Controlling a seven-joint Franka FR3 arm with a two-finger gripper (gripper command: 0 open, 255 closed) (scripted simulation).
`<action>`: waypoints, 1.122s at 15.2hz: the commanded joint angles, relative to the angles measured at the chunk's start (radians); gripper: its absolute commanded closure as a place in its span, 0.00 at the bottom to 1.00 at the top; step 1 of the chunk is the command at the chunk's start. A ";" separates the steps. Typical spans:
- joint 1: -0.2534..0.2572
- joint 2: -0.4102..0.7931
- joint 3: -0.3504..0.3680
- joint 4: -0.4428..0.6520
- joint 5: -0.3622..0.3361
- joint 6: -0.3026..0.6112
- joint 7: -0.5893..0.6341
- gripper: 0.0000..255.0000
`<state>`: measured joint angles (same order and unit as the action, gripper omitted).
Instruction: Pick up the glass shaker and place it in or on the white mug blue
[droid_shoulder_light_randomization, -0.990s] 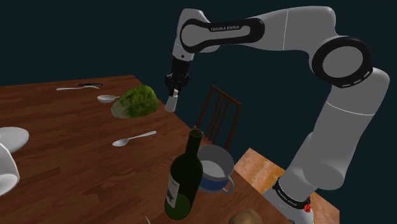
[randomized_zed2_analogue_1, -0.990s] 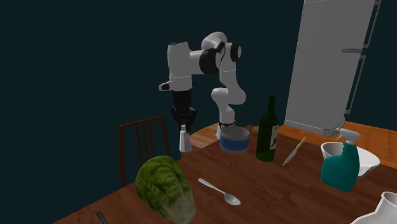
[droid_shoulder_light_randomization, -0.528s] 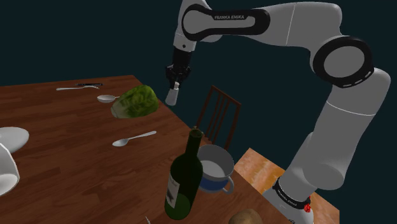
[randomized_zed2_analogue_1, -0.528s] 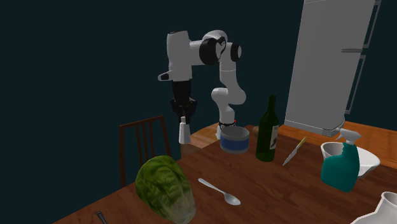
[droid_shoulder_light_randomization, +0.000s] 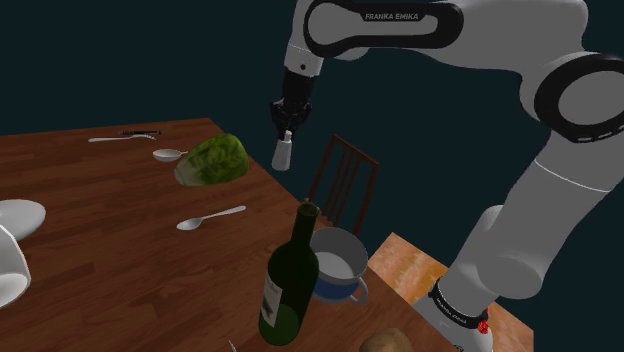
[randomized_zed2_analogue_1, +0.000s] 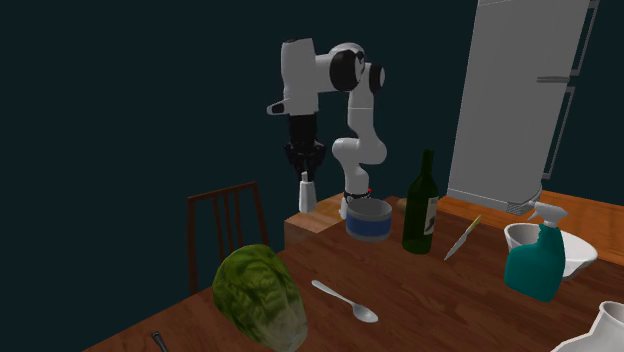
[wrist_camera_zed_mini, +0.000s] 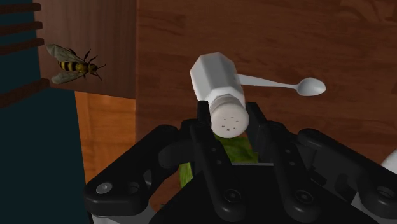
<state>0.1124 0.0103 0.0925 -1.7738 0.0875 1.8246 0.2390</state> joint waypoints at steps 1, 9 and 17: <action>0.007 -0.075 0.007 -0.085 0.007 0.011 0.011 1.00; 0.046 -0.363 0.047 -0.352 0.046 -0.002 0.076 1.00; 0.101 -0.639 0.099 -0.537 0.105 -0.081 0.160 1.00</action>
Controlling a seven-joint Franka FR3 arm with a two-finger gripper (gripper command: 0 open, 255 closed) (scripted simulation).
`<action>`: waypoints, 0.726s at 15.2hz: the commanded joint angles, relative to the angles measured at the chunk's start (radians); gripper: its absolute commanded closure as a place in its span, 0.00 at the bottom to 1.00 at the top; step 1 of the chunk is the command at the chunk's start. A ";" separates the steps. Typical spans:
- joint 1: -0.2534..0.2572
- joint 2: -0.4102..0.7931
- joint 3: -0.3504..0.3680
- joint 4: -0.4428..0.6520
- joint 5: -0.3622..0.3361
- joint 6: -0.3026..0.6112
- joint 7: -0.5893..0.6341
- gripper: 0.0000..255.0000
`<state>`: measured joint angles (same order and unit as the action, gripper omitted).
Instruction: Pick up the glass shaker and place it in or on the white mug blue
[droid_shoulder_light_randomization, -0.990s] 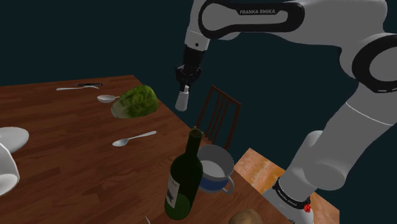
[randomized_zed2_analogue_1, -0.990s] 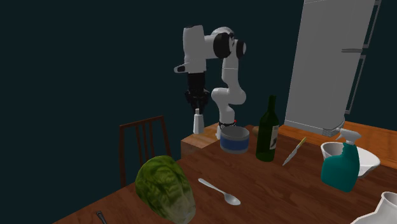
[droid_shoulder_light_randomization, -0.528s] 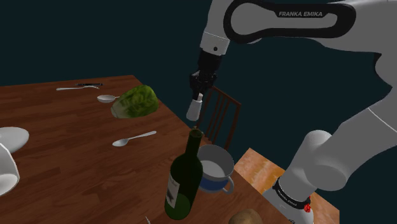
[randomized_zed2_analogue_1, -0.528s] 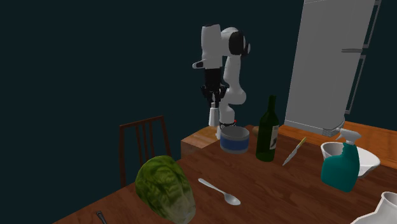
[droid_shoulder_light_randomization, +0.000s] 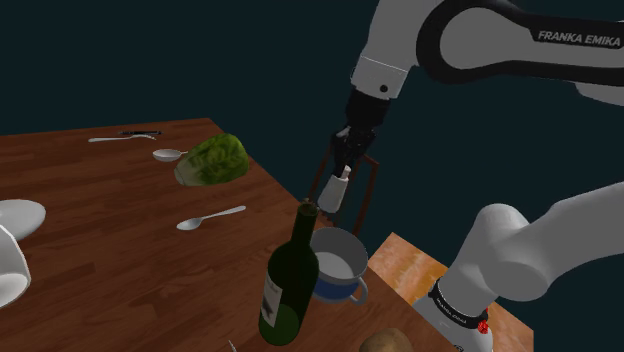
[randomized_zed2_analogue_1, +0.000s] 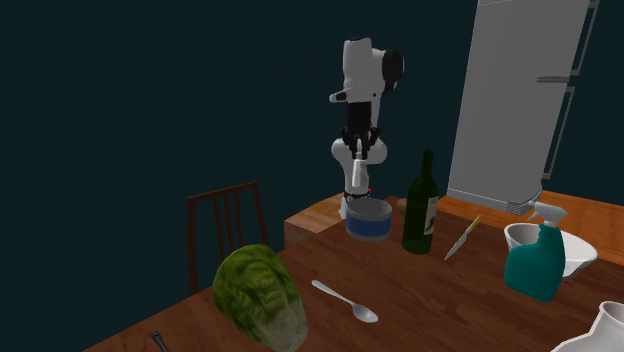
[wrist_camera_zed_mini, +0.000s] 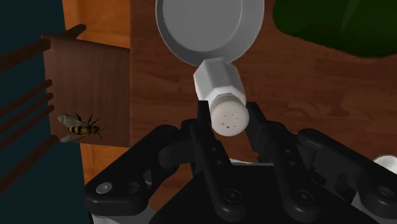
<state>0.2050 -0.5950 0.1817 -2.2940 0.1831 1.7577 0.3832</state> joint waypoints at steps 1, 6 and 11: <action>0.017 -0.067 0.017 -0.035 0.018 -0.028 0.028 1.00; 0.056 -0.202 0.052 -0.110 0.058 -0.080 0.083 1.00; 0.061 -0.213 0.062 -0.183 0.069 -0.018 0.077 1.00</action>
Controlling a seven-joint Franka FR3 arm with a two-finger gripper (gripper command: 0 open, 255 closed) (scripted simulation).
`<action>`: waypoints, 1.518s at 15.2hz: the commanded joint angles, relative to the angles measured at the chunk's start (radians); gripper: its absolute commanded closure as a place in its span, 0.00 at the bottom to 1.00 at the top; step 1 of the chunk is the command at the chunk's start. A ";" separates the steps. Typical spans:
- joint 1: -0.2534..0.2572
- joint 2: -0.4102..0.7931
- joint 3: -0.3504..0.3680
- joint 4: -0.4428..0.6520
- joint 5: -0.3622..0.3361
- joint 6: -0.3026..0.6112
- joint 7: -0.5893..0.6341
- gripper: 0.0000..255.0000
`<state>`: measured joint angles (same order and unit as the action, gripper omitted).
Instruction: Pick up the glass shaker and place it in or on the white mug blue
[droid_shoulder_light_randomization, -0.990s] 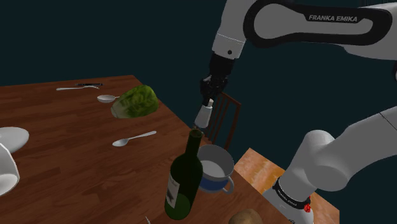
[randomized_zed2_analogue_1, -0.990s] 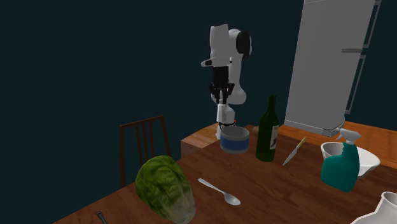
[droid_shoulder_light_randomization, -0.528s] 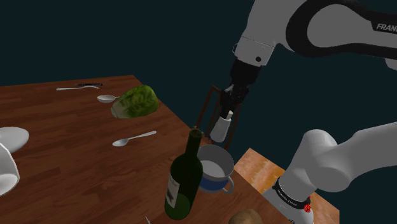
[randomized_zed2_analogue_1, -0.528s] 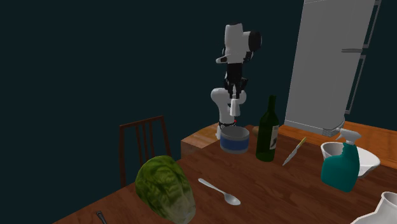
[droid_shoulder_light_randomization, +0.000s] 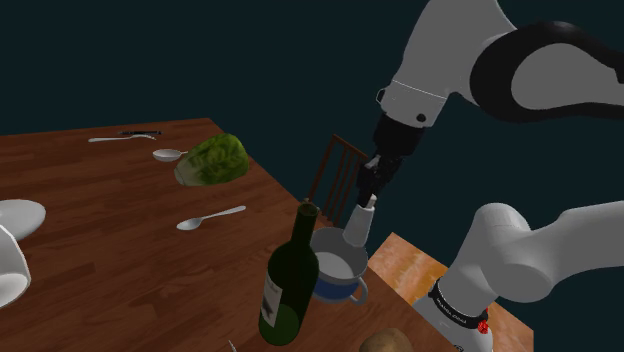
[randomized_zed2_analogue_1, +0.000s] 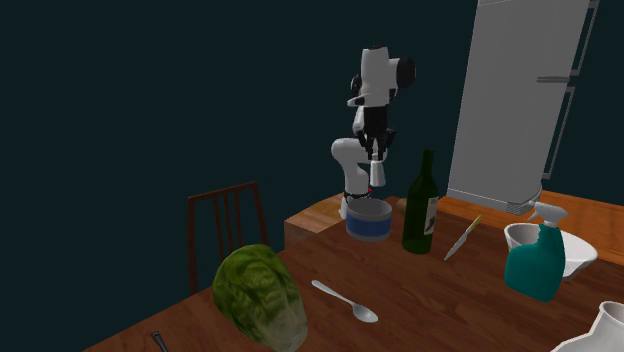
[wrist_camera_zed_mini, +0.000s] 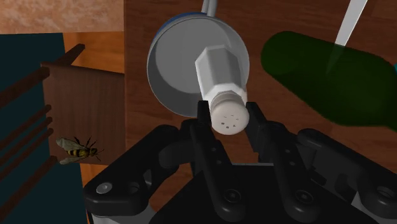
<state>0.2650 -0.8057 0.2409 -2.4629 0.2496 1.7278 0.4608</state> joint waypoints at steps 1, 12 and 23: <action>0.002 -0.004 0.004 -0.028 0.005 0.025 -0.002 1.00; 0.013 -0.004 0.031 -0.174 0.032 0.170 -0.016 1.00; 0.017 0.002 0.039 -0.210 0.041 0.212 -0.020 1.00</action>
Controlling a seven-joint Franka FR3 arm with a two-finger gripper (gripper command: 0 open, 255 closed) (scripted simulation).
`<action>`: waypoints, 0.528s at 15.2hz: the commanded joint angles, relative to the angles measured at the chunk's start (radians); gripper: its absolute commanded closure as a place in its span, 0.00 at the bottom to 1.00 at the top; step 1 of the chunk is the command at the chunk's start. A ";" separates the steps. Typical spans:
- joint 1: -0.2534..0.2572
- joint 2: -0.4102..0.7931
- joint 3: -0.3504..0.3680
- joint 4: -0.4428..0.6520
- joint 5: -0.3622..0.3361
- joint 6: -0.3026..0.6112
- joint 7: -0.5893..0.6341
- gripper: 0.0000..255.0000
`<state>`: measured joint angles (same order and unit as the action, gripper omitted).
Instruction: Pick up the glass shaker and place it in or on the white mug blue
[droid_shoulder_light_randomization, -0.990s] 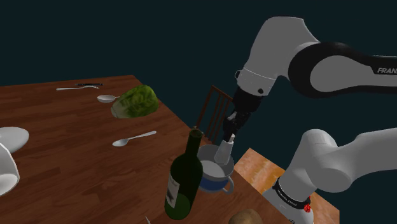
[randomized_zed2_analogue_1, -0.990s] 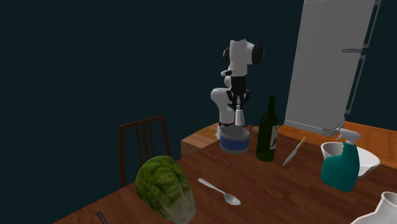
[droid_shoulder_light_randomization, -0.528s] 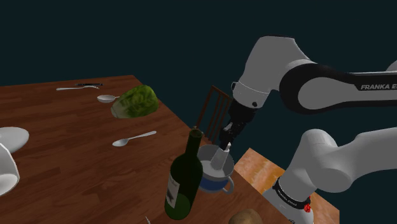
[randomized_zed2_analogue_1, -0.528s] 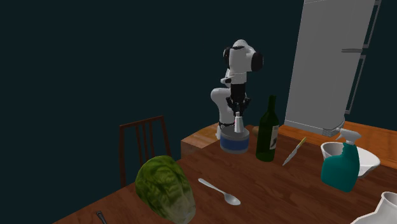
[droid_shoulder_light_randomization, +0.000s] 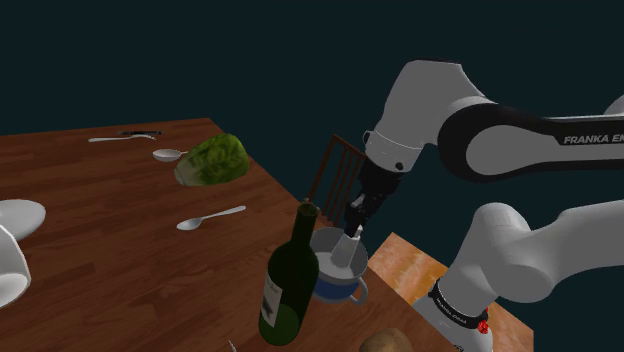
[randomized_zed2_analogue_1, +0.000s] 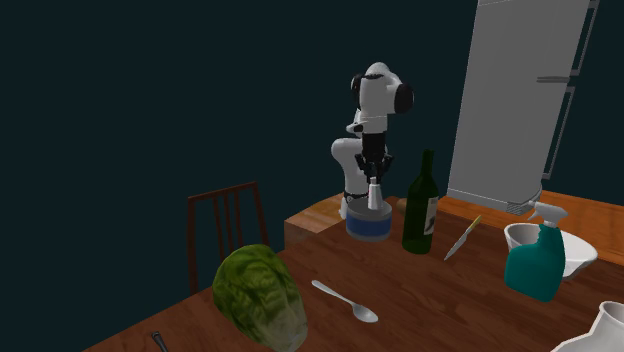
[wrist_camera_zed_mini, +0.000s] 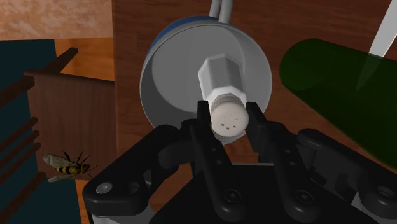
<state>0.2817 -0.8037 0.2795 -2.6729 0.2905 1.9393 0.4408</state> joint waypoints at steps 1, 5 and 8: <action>0.000 0.000 0.000 0.000 0.000 0.000 0.000 0.00; 0.000 0.000 0.000 0.000 0.000 0.000 0.000 0.00; -0.006 -0.014 -0.017 0.057 -0.016 -0.072 0.003 0.00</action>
<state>0.2768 -0.8075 0.2698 -2.6384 0.2809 1.9017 0.4416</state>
